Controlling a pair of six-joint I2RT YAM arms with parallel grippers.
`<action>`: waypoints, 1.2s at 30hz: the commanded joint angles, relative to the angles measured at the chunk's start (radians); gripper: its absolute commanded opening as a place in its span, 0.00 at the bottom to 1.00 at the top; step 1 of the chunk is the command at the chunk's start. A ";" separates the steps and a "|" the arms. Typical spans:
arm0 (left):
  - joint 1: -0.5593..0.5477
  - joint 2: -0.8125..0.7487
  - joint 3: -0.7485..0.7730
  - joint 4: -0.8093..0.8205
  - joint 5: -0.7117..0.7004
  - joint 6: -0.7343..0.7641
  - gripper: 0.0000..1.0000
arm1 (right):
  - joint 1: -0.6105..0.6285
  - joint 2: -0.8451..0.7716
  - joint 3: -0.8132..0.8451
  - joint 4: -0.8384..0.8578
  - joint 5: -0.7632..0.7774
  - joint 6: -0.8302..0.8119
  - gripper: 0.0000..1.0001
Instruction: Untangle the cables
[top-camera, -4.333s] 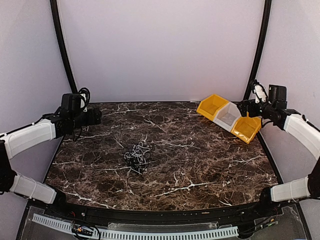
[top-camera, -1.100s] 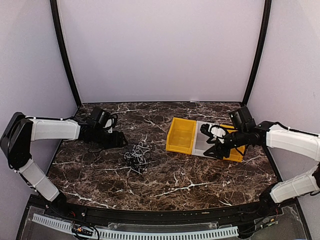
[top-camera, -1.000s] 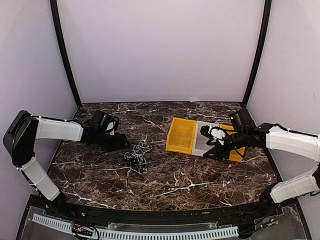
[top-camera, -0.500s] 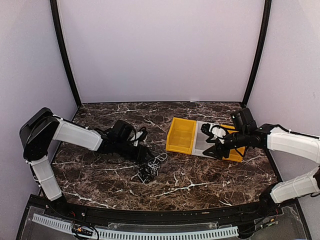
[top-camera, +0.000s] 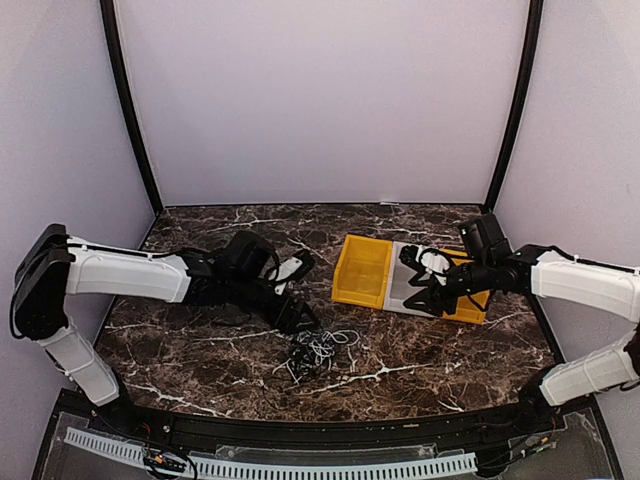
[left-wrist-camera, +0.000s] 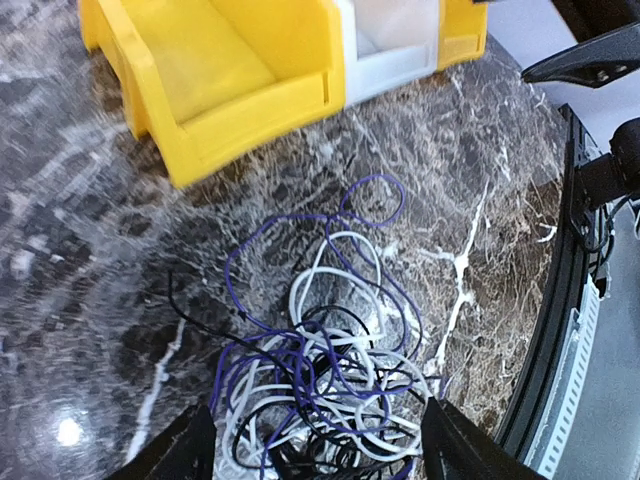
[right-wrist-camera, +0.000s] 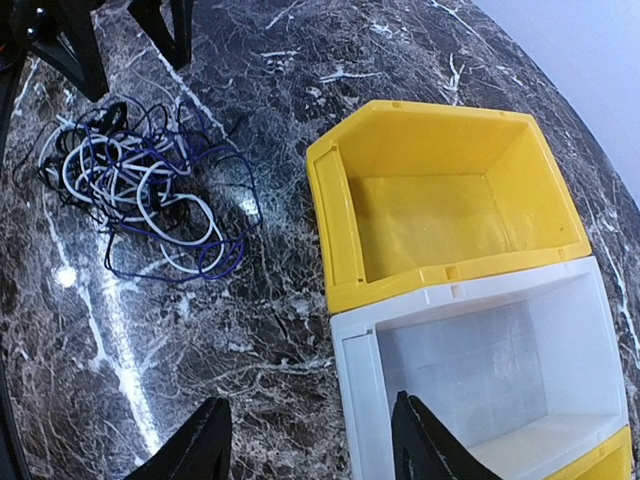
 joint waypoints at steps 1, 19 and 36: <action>0.015 -0.169 0.002 -0.109 -0.161 0.103 0.75 | 0.001 0.053 0.126 0.002 -0.074 0.023 0.54; 0.209 -0.296 -0.258 0.184 -0.187 -0.330 0.61 | 0.212 0.786 0.806 -0.226 -0.272 0.396 0.24; 0.210 -0.308 -0.309 0.202 -0.159 -0.348 0.62 | 0.244 0.975 0.927 -0.246 -0.229 0.470 0.30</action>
